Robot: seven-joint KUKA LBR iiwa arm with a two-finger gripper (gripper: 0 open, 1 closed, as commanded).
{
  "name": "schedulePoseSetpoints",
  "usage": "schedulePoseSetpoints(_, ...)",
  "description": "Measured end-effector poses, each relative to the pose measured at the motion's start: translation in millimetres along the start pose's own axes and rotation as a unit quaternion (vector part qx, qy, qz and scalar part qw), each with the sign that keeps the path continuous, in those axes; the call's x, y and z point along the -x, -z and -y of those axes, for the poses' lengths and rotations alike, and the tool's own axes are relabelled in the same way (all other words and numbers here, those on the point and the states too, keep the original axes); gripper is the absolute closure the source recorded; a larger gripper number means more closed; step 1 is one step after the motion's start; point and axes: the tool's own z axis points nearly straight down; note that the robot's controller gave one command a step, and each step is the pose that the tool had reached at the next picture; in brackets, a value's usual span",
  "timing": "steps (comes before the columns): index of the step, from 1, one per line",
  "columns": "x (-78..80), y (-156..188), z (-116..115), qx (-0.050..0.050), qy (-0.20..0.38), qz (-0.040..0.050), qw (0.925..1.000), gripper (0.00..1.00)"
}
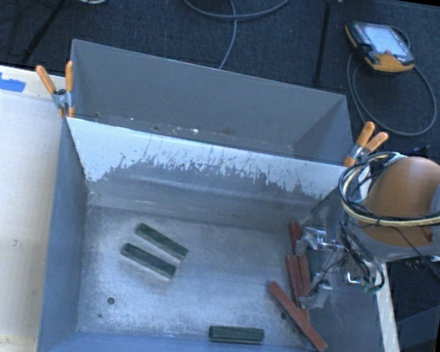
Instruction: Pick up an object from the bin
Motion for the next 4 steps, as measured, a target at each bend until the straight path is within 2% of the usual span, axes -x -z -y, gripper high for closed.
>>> schedulePoseSetpoints(1,-39.4,-3,-5,0.000,0.095,0.0014,0.9954,0.00)
schedulePoseSetpoints(2,-65.6,-8,-4,0.001,0.162,-0.0016,0.9867,1.00)
schedulePoseSetpoints(3,-63.9,-8,-4,0.001,0.166,-0.0017,0.9861,1.00)
schedulePoseSetpoints(4,-65.5,37,-16,0.003,0.181,-0.0041,0.9835,1.00)
